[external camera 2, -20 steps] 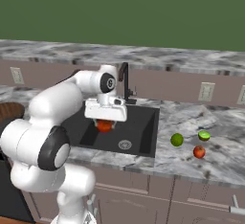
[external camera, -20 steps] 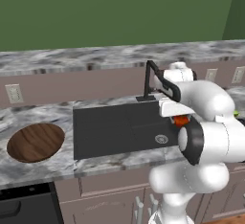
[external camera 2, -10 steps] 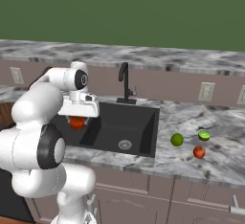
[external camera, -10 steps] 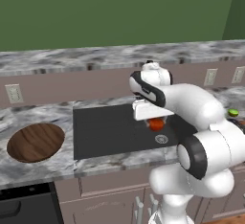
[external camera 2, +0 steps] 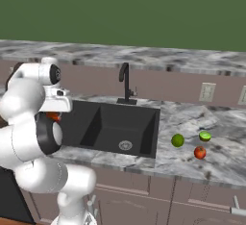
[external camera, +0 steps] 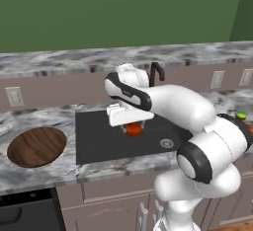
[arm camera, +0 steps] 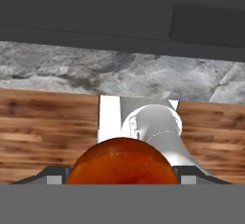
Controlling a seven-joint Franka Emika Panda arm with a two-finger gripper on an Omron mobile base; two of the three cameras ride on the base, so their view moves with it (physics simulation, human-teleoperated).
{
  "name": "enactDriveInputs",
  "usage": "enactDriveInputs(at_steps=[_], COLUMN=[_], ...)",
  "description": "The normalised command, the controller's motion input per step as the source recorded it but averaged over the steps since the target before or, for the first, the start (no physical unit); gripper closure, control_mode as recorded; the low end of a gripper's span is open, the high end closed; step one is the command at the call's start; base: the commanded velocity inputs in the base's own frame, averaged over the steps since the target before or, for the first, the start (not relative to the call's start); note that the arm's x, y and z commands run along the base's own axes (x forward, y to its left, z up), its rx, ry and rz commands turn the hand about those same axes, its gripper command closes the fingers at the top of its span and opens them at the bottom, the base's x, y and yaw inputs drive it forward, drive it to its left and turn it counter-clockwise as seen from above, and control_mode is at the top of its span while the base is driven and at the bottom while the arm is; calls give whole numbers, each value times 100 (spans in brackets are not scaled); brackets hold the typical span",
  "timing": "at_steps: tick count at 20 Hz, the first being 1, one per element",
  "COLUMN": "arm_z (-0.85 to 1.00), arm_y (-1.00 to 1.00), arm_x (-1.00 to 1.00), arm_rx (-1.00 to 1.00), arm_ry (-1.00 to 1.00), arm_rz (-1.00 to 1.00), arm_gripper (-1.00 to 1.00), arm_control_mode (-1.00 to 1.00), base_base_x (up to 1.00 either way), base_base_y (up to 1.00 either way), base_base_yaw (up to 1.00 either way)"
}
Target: There is a mixed pile of frozen fruits and vegetables on the counter. Locate all the frozen vegetables and place the items in a bowl on the counter. Take all the frozen fruits and defrost them in a running sink.
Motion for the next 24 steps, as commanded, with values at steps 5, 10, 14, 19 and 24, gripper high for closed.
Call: enactDriveInputs(at_steps=[5,10,14,19,24], arm_z=[0,1,14,30,5], arm_y=[94,84,80,68,74], arm_x=[0,0,0,0,6], arm_rx=[-1,0,0,0,-2], arm_ry=[0,0,0,-3,-6], arm_rz=[0,0,0,-1,0], arm_gripper=[100,100,100,100,100], arm_control_mode=[-100,-100,-100,-100,-100], base_base_x=[0,0,0,0,0], base_base_y=[0,0,0,0,0], base_base_yaw=[0,0,0,0,0])
